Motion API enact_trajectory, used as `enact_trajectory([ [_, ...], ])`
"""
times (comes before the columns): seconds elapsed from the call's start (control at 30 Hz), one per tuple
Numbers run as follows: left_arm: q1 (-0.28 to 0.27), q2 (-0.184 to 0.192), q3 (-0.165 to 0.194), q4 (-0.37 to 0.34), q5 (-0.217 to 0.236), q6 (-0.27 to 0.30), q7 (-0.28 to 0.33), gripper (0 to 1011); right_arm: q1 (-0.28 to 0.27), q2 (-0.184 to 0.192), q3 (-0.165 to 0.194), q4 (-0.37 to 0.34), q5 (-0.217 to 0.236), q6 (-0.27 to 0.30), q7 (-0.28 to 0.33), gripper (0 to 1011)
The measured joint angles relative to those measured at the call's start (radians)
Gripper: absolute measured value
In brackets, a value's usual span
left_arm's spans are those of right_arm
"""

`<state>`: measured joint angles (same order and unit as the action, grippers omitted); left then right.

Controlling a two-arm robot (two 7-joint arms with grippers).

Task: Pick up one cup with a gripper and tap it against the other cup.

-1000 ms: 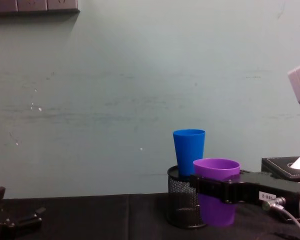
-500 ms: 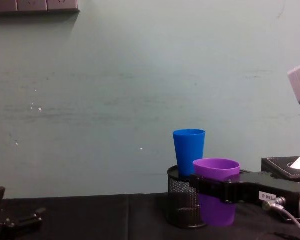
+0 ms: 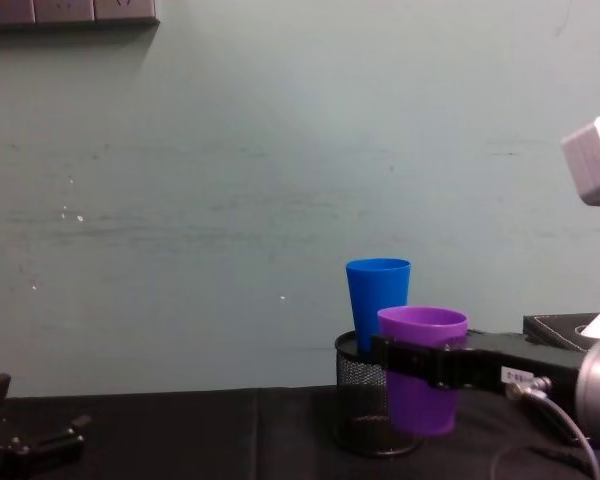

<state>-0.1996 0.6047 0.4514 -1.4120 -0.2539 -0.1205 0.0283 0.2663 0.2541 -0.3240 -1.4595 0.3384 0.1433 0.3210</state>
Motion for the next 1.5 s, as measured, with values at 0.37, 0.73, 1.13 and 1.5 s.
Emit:
enact_trajectory([
  [0.37,0.0,0.0,0.0,0.0,0.0,0.0,0.0,1000,0.147,-0.064,-0.011,0.198,0.029,-0.038,0.008,733],
  [0.73,0.0,0.0,0.0,0.0,0.0,0.0,0.0,1000,0.239,-0.105,-0.017,0.328,0.013,-0.069,-0.01,734],
  [1.13,0.0,0.0,0.0,0.0,0.0,0.0,0.0,1000,0.315,-0.141,-0.009,0.446,-0.007,-0.077,-0.013,733],
  [1.5,0.0,0.0,0.0,0.0,0.0,0.0,0.0,1000,0.316,-0.144,-0.007,0.449,-0.011,-0.078,-0.013,733],
])
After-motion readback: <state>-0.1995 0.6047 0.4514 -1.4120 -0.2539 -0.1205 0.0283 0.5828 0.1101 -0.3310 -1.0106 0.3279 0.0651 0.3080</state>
